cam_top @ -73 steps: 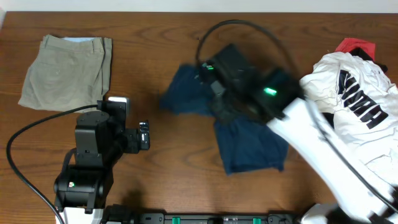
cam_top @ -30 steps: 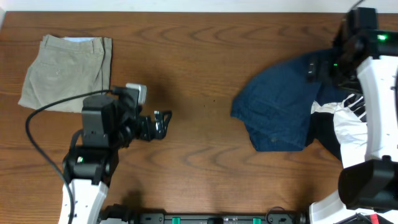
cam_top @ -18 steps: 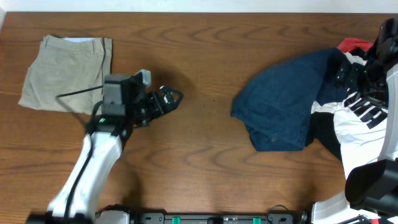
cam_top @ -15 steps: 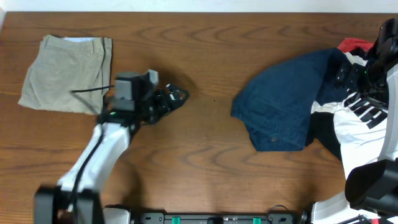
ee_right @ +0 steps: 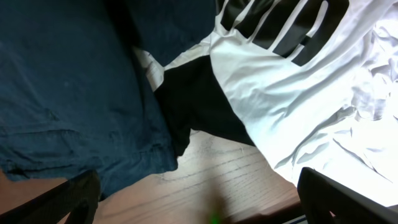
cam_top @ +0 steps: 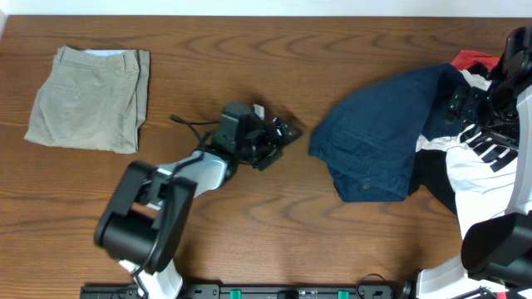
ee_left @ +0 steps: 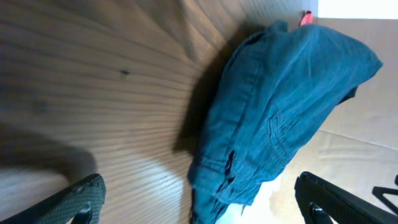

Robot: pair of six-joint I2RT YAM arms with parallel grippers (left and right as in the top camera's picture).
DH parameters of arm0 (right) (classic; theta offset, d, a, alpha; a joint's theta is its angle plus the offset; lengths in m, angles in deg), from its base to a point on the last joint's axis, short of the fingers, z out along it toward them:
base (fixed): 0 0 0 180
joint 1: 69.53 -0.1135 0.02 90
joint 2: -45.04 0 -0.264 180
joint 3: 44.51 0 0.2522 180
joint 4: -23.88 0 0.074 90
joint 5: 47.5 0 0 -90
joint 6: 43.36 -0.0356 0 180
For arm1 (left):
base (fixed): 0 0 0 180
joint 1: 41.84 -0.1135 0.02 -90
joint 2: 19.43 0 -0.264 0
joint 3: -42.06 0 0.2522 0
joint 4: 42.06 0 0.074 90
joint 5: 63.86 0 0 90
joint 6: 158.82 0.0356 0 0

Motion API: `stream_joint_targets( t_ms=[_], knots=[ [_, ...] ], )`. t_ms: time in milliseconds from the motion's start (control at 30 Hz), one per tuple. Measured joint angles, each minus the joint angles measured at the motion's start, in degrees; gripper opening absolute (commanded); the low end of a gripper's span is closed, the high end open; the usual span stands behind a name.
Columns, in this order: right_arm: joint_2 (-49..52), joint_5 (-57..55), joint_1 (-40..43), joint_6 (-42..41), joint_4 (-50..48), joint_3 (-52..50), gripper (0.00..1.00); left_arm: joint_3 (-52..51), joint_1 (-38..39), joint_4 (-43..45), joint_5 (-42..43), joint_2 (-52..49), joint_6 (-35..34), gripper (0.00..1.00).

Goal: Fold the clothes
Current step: 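Reach the left gripper to the navy garment's left edge and grasp it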

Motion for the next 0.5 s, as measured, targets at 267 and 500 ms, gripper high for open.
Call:
stream_joint_targets(
  t_ms=[267, 500],
  knots=[
    [0.00, 0.00, 0.00, 0.00, 0.68, 0.00, 0.99, 0.20, 4.59, 9.57, -2.64, -4.61, -5.84, 0.92],
    [0.00, 0.09, 0.00, 0.00, 0.79, 0.00, 0.99, 0.44, 7.26, 13.57, -6.62, -6.60, -7.10, 0.65]
  ],
)
